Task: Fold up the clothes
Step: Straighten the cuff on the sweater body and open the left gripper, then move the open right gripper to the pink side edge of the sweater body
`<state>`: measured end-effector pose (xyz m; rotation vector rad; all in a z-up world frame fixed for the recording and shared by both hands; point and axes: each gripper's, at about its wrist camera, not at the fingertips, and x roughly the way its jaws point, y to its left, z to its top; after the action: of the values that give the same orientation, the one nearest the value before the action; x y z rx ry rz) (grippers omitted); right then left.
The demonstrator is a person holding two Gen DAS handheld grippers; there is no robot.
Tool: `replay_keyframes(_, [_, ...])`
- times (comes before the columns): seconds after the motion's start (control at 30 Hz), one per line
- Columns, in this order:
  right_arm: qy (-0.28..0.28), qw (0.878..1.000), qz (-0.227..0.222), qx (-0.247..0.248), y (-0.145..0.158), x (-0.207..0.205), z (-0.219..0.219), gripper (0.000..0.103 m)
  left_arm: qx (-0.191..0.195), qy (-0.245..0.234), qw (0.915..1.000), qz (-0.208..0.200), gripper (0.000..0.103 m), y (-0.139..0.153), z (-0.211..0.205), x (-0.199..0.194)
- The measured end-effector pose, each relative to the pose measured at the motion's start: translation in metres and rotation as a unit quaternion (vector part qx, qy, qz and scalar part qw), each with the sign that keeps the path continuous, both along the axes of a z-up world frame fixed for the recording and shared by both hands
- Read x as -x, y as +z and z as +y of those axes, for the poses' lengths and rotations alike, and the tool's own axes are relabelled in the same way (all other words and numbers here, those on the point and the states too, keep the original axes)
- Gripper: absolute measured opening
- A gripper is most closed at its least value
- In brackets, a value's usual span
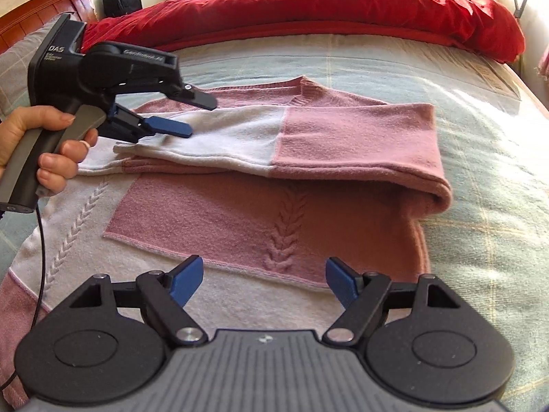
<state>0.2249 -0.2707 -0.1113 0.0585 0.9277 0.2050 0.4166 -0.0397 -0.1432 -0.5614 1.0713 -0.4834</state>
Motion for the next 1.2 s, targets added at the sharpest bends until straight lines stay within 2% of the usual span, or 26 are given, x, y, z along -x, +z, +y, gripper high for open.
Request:
replay_keyframes(0.1, [-0.046,0.999,-0.017,0.007,0.009,0.002,-0.026,0.082,-0.002,-0.017,0.9998,-0.013,0.058,0.015,-0.019,0.003])
replay_keyframes(0.17, [-0.076,0.996,-0.029,0.023,0.014,0.001,-0.041,0.082,0.013,-0.043,0.9989,-0.016,0.062,0.020,-0.042,0.007])
replay_keyframes(0.33, [-0.113,0.992,-0.039,0.051,0.009,-0.014,-0.068,0.083,0.046,-0.105,0.9932,-0.016,0.063,0.023,-0.099,0.018])
replay_keyframes(0.37, [-0.117,0.991,-0.039,0.053,0.007,-0.017,-0.072,0.083,0.046,-0.113,0.9923,-0.016,0.063,0.020,-0.107,0.020])
replay_keyframes(0.43, [-0.121,0.990,-0.041,0.058,0.005,-0.020,-0.079,0.083,0.001,-0.120,0.9925,-0.023,0.064,0.010,-0.120,0.022])
replay_keyframes(0.47, [-0.122,0.990,-0.043,0.061,0.004,-0.020,-0.082,0.083,-0.027,-0.120,0.9919,-0.033,0.063,0.005,-0.123,0.023])
replay_keyframes(0.5, [-0.122,0.989,-0.045,0.064,0.004,-0.020,-0.084,0.083,-0.031,-0.119,0.9917,-0.039,0.063,0.002,-0.121,0.023])
replay_keyframes(0.6, [-0.109,0.989,-0.052,0.080,0.002,-0.021,-0.088,0.083,-0.013,-0.113,0.9928,-0.038,0.066,-0.002,-0.113,0.022])
replay_keyframes(0.73, [-0.096,0.989,-0.055,0.096,-0.005,-0.032,-0.084,0.083,-0.014,-0.114,0.9928,-0.036,0.067,0.000,-0.114,0.021])
replay_keyframes(0.87, [-0.101,0.976,-0.053,0.184,-0.016,-0.042,-0.080,0.084,-0.015,-0.120,0.9917,-0.043,0.070,0.000,-0.117,0.021])
replay_keyframes(0.9, [-0.101,0.975,-0.050,0.189,-0.019,-0.042,-0.082,0.086,-0.016,-0.122,0.9914,-0.045,0.070,-0.001,-0.117,0.021])
replay_keyframes(0.97, [-0.105,0.977,-0.041,0.180,-0.025,-0.044,-0.086,0.086,-0.016,-0.124,0.9910,-0.048,0.071,-0.002,-0.117,0.022])
replay_keyframes(1.03, [-0.109,0.976,-0.044,0.185,-0.026,-0.045,-0.087,0.092,-0.014,-0.125,0.9909,-0.049,0.071,-0.002,-0.117,0.021])
replay_keyframes(1.2, [-0.118,0.977,-0.063,0.164,-0.012,-0.034,-0.087,0.093,-0.010,-0.125,0.9910,-0.048,0.071,-0.003,-0.115,0.021])
